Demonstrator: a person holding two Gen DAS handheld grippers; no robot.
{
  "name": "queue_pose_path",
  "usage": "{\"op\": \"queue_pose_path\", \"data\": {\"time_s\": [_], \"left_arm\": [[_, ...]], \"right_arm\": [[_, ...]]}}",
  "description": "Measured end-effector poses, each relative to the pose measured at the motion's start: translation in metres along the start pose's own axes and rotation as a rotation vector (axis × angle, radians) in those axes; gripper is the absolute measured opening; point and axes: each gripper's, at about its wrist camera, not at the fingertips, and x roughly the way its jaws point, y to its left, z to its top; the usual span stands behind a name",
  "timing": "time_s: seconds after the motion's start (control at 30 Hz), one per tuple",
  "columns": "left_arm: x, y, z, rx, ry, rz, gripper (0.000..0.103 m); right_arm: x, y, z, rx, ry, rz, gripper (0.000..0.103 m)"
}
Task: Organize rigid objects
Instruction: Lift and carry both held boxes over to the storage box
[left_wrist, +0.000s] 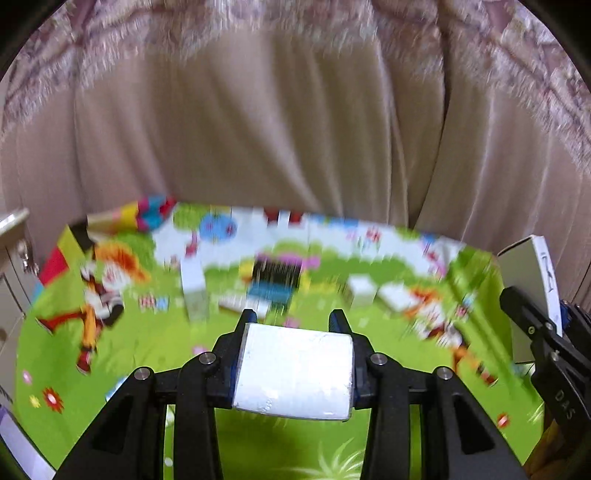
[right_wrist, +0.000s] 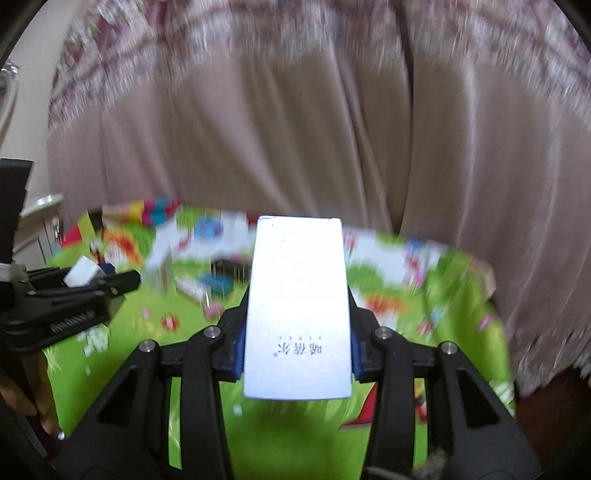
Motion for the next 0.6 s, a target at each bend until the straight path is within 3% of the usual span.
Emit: {"op": "queue_pose_path", "data": {"time_s": [0.17, 0.6], "left_arm": [[-0.048, -0.008, 0.023, -0.012, -0.149, -0.011, 0.042], [-0.154, 0.0, 0.045, 0.006, -0.412, 0.029, 0.042]], "right_arm": [[-0.056, 0.011, 0.032, -0.024, -0.209, -0.025, 0.045], [-0.14, 0.035, 0.066, -0.032, -0.453, 0.002, 0.045]]}}
